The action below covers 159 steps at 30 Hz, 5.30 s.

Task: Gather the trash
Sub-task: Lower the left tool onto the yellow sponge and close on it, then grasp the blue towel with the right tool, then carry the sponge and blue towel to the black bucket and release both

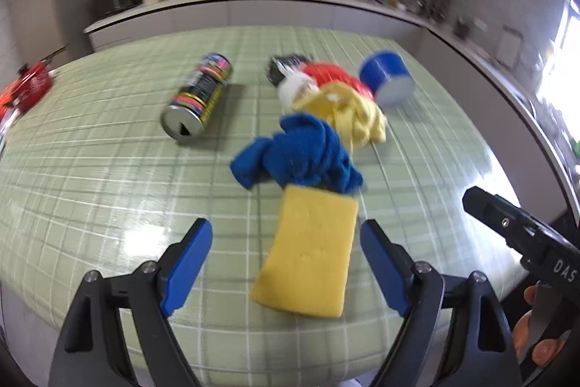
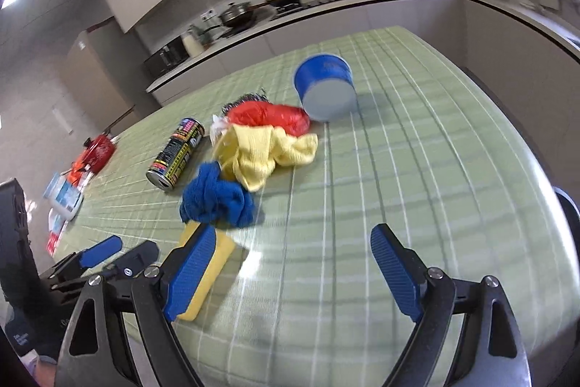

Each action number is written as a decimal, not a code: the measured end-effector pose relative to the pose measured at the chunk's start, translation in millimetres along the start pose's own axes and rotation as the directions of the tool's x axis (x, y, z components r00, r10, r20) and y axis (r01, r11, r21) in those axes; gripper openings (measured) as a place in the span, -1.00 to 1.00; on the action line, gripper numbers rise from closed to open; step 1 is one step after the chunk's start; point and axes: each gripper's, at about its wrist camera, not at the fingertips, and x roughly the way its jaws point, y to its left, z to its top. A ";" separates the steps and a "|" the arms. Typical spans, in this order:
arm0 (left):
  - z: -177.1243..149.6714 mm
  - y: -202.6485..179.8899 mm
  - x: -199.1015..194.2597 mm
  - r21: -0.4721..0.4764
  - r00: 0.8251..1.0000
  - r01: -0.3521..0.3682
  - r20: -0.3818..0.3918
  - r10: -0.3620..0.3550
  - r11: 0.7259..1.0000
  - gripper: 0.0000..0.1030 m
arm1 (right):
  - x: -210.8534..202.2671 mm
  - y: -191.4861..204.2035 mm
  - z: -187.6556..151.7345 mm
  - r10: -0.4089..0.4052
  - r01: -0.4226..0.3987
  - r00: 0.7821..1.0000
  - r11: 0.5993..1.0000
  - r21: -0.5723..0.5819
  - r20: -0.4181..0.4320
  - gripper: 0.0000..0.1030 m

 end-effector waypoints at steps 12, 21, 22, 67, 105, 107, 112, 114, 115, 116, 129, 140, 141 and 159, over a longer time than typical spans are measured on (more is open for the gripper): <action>-12.6 -5.6 16.5 0.053 0.998 0.049 -0.050 -0.046 0.997 0.65 | -19.9 -5.0 -18.8 -0.091 0.090 0.996 0.994 0.060 0.017 0.73; -16.6 -6.8 29.8 0.058 0.998 0.033 -0.061 -0.030 0.998 0.65 | -15.5 -9.4 -24.7 -0.087 0.087 0.996 0.994 0.059 0.003 0.73; -17.0 -6.8 31.4 0.058 0.998 0.031 -0.062 -0.028 0.998 0.65 | -15.1 -11.5 -25.9 -0.085 0.084 0.996 0.994 0.068 0.002 0.73; -15.9 30.9 14.3 -0.073 0.999 -0.007 0.053 0.011 0.997 -0.01 | 16.6 -3.9 -21.5 -0.014 0.015 0.998 1.000 0.016 -0.066 0.73; 36.8 124.5 28.2 -0.105 0.993 0.008 0.120 0.005 0.994 -0.01 | 144.4 111.4 16.0 0.028 -0.039 0.995 0.991 -0.125 -0.092 -0.17; 36.4 119.8 23.2 -0.099 0.993 0.019 0.122 -0.007 0.995 -0.01 | 135.3 109.9 14.8 0.044 -0.054 0.995 0.992 -0.116 -0.089 -0.17; 35.9 92.2 5.8 -0.053 0.987 0.050 0.153 -0.042 0.997 -0.01 | 87.1 86.8 17.6 0.062 -0.064 0.998 0.996 -0.069 -0.025 -0.17; 36.3 71.8 0.5 -0.033 0.985 0.077 0.158 -0.071 0.996 -0.01 | 64.8 71.8 20.8 0.053 -0.053 0.999 0.997 -0.050 0.003 -0.17; 36.5 63.2 -0.7 -0.027 0.984 0.086 0.159 -0.081 0.996 -0.01 | 53.7 61.7 21.3 0.041 -0.040 0.999 0.998 -0.038 0.019 -0.17; 36.6 52.4 -1.9 -0.020 0.982 0.096 0.163 -0.092 0.995 -0.01 | 44.4 51.2 21.9 0.032 -0.031 0.999 0.999 -0.025 0.033 -0.17; 19.5 -202.9 8.5 0.089 0.961 0.234 0.128 -0.244 0.968 -0.01 | -94.3 -206.3 20.4 -0.144 0.116 0.978 0.977 0.178 0.152 -0.17; 16.1 -406.1 61.0 0.172 0.934 0.356 -0.038 -0.355 0.918 -0.01 | -131.8 -410.9 15.1 -0.254 0.241 0.967 0.944 0.225 0.029 -0.17; 14.8 -417.5 71.5 0.169 0.932 0.362 -0.068 -0.356 0.917 -0.01 | -126.5 -421.5 13.2 -0.251 0.242 0.968 0.944 0.225 0.009 -0.17; -13.2 -474.2 150.3 0.150 0.960 0.177 -0.244 -0.137 0.973 0.52 | -47.0 -507.3 -0.6 -0.234 0.261 0.956 0.954 0.145 -0.177 0.44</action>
